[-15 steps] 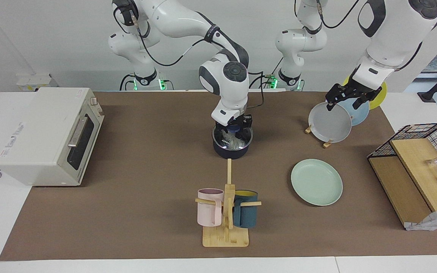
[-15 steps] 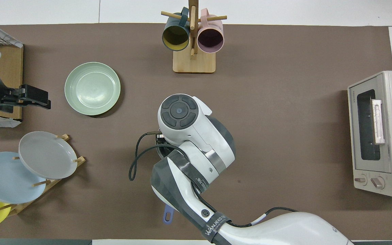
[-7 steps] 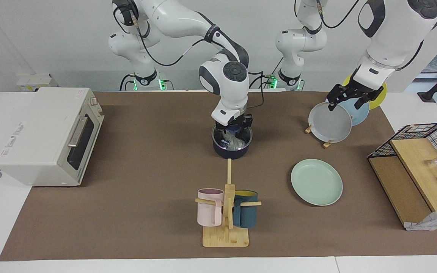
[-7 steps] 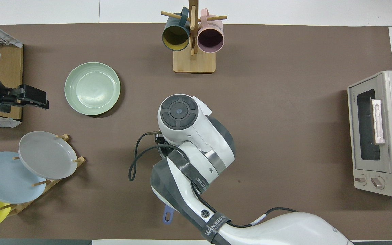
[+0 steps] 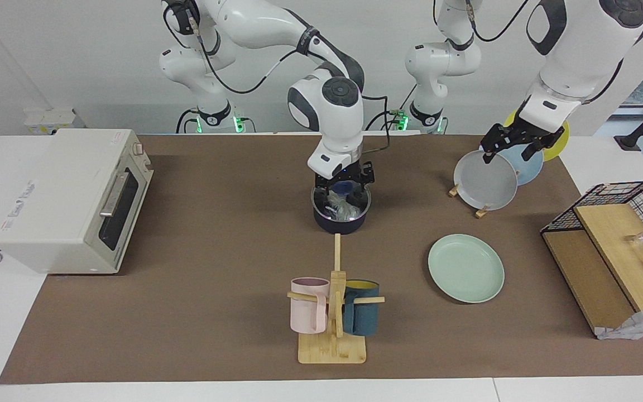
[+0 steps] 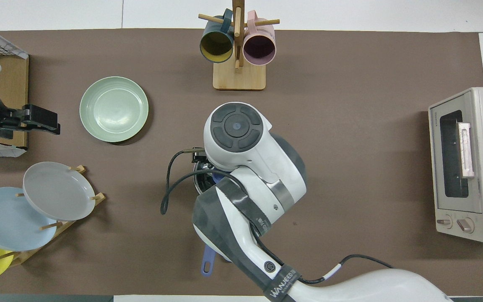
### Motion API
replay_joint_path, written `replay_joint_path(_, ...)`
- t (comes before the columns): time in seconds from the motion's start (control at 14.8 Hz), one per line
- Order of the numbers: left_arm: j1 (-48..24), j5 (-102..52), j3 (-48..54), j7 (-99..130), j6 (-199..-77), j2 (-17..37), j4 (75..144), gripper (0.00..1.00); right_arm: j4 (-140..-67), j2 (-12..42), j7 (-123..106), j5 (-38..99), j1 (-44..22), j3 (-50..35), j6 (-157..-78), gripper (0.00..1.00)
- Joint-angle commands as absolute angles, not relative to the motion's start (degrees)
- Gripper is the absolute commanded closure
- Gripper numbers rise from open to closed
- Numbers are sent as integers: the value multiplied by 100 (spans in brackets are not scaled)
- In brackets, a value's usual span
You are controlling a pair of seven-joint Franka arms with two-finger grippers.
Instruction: Transfer vermicelli from plate to pot
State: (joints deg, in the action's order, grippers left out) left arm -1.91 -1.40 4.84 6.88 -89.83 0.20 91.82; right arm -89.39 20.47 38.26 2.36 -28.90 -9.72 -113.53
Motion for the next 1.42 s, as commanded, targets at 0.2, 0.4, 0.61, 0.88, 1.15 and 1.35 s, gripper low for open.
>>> replay_joint_path(0.2, -123, -9, 501, 712, -8947, -79, 9264, 0, -8640, 1346, 3017, 272, -1997, -1011, -10242, 0)
replay_joint_path(0.4, -114, -9, 492, 721, -8939, -79, 9272, 0, -8640, 828, 2165, 264, -1251, -1011, -9539, 0)
replay_joint_path(0.61, -123, -9, 492, 712, -8938, -79, 9272, 0, -8640, 484, 1181, 246, -564, -985, -8984, 0)
replay_joint_path(0.88, -123, -9, 492, 721, -8939, -79, 9272, 0, -8727, 220, 397, 106, -528, -273, -8526, 0)
replay_joint_path(1.15, -114, -9, 492, 721, -8947, -79, 9264, 0, -8850, 193, -348, -42, -554, 26, -8708, 0)
replay_joint_path(1.35, -123, -9, 492, 721, -8938, -79, 9272, 0, -9114, 123, -738, -343, -554, 323, -8982, 0)
